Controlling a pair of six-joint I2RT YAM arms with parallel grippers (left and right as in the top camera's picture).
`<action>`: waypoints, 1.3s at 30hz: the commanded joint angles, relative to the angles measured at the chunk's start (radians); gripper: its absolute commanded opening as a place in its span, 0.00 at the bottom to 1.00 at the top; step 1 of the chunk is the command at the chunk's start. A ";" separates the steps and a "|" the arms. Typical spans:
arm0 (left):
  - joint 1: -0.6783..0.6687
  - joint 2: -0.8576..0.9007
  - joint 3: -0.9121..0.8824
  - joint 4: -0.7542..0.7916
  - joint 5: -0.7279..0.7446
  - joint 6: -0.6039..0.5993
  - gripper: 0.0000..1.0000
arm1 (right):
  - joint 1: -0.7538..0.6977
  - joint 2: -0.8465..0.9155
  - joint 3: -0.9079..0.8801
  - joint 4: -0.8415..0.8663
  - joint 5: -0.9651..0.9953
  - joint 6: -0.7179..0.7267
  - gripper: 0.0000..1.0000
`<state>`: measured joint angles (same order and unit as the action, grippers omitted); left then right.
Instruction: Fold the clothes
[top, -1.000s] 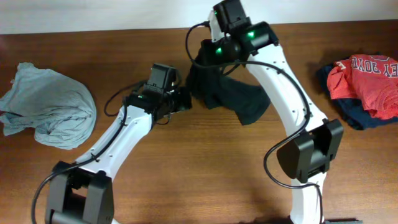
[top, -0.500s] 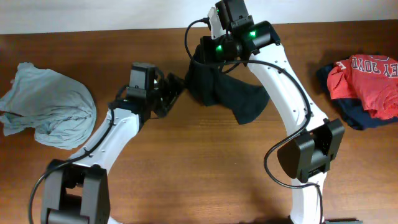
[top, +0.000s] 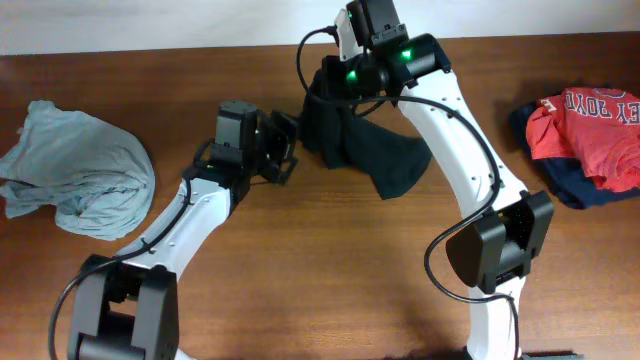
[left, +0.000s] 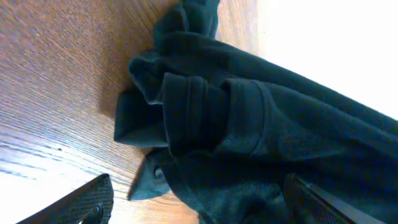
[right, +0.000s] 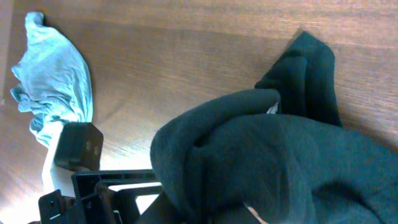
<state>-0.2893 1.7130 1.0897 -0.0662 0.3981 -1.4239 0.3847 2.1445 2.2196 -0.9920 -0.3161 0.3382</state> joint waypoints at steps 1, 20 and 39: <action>-0.013 0.000 -0.008 0.007 -0.042 -0.105 0.87 | 0.021 0.000 0.002 0.015 -0.022 0.013 0.04; -0.022 0.038 -0.008 0.055 -0.185 -0.240 0.75 | 0.041 0.000 0.002 0.034 -0.059 0.064 0.04; 0.060 0.038 -0.008 0.233 -0.190 0.106 0.01 | 0.038 -0.001 0.002 0.029 -0.125 0.059 0.08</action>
<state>-0.2592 1.7432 1.0882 0.1284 0.1616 -1.5192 0.4210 2.1445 2.2196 -0.9558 -0.4179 0.3973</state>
